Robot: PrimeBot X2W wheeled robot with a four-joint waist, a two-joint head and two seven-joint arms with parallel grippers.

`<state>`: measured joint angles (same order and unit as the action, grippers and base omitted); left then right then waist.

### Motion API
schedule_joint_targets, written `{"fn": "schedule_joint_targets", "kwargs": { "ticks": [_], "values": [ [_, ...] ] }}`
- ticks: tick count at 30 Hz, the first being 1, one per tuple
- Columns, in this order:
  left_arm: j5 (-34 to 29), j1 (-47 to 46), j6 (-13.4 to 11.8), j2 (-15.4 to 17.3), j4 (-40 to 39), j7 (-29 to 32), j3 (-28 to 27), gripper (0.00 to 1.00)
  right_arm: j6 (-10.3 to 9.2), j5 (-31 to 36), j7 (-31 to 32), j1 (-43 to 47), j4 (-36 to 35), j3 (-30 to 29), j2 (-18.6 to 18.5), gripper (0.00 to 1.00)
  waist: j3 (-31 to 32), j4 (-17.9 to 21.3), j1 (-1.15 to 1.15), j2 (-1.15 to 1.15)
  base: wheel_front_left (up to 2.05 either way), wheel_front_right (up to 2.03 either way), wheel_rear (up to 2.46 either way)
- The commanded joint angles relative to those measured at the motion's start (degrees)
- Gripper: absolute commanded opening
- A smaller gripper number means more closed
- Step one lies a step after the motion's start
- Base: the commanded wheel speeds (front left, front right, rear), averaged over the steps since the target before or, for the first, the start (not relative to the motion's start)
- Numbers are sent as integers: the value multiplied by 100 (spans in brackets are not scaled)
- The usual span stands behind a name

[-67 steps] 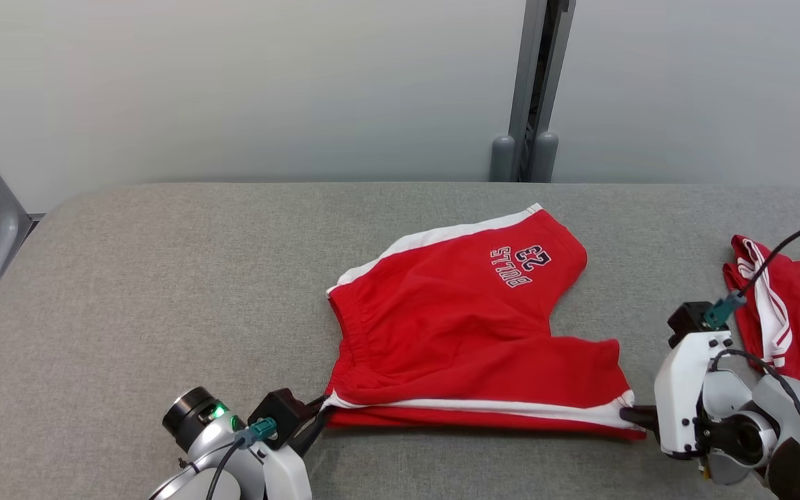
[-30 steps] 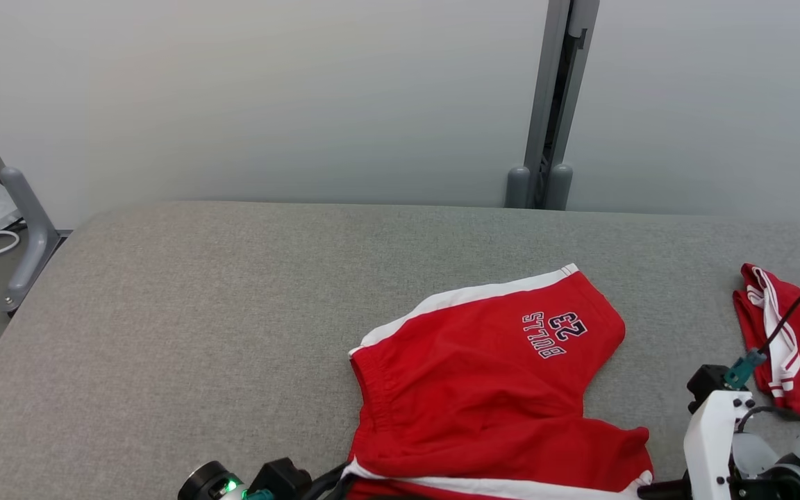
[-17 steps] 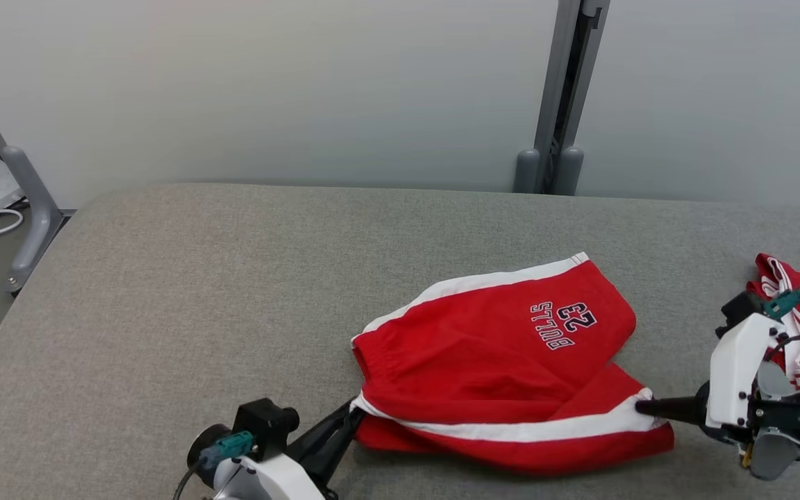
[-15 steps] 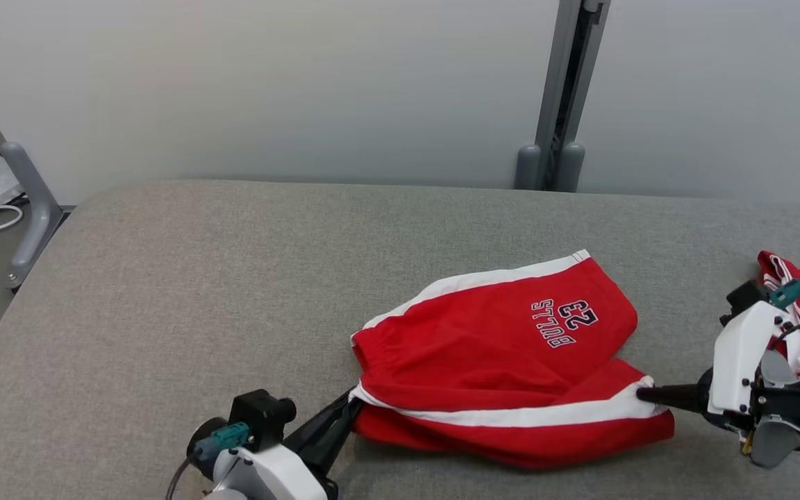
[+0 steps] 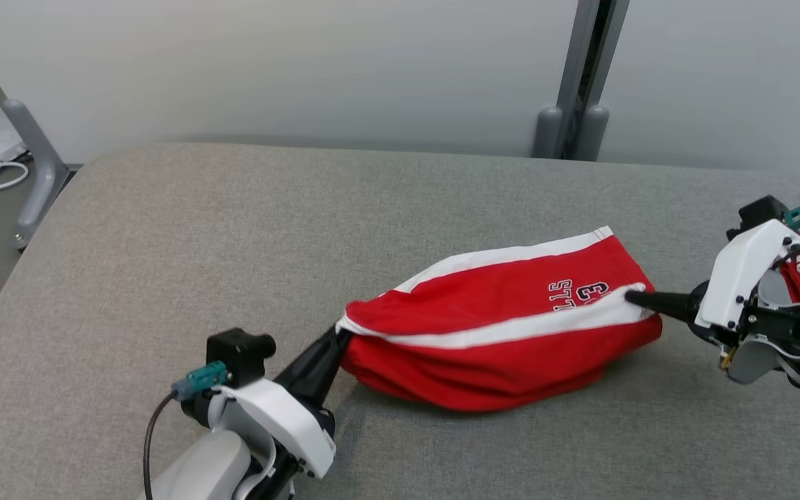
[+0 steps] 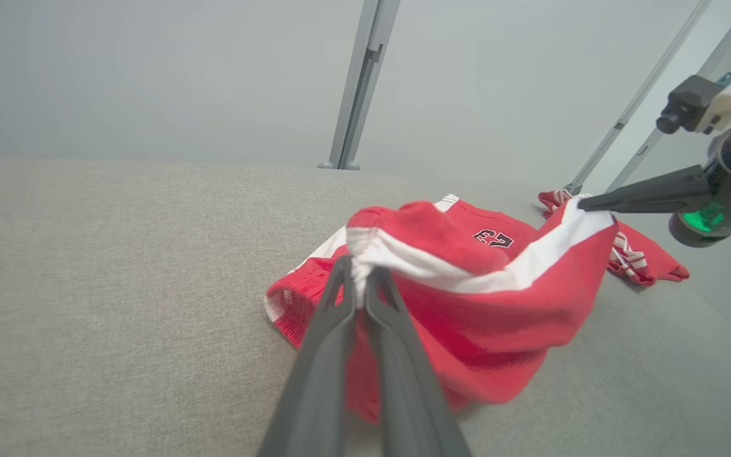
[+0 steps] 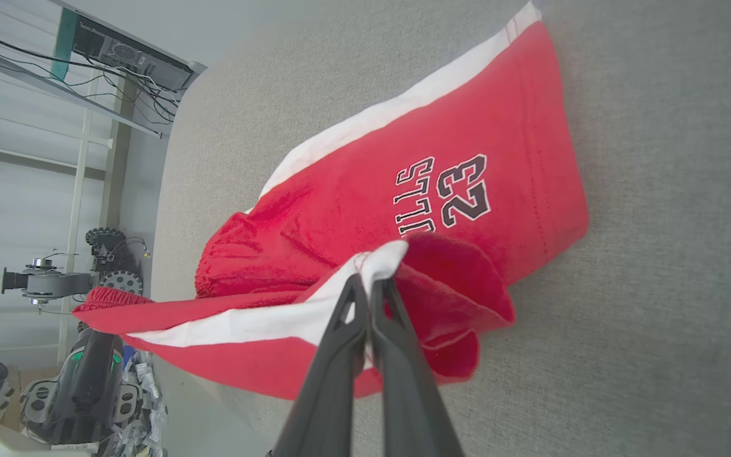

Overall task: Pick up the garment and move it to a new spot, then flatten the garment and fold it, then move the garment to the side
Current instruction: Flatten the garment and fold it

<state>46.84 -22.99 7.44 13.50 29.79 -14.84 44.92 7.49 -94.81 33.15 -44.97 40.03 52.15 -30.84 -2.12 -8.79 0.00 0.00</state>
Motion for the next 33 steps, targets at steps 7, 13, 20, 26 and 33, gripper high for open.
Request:
{"fn": "schedule_joint_targets", "kwargs": {
  "ticks": [7,13,20,26,33],
  "values": [
    [-100,-509,-194,-268,602,-36,-253,0,1,356,-633,-408,200,-81,87,0,-440,-78,0,0,0,0,0],
    [-211,-810,-238,-459,970,-39,-327,0,1,664,-1106,-588,280,-74,95,0,-670,-123,0,0,0,0,0],
    [-393,-988,-233,-636,1187,-40,-450,0,1,922,-1508,-767,497,-88,161,0,-865,-167,0,0,0,0,0],
    [-585,-1107,-182,-807,1307,-40,-543,0,1,1082,-1467,-946,1055,-10,329,0,-1005,-212,0,0,0,0,0],
    [-783,-1254,-147,-955,1370,-36,-743,0,1,1173,-1507,-1197,1457,5,538,0,-1196,-231,0,0,0,0,0]
  ]
}}
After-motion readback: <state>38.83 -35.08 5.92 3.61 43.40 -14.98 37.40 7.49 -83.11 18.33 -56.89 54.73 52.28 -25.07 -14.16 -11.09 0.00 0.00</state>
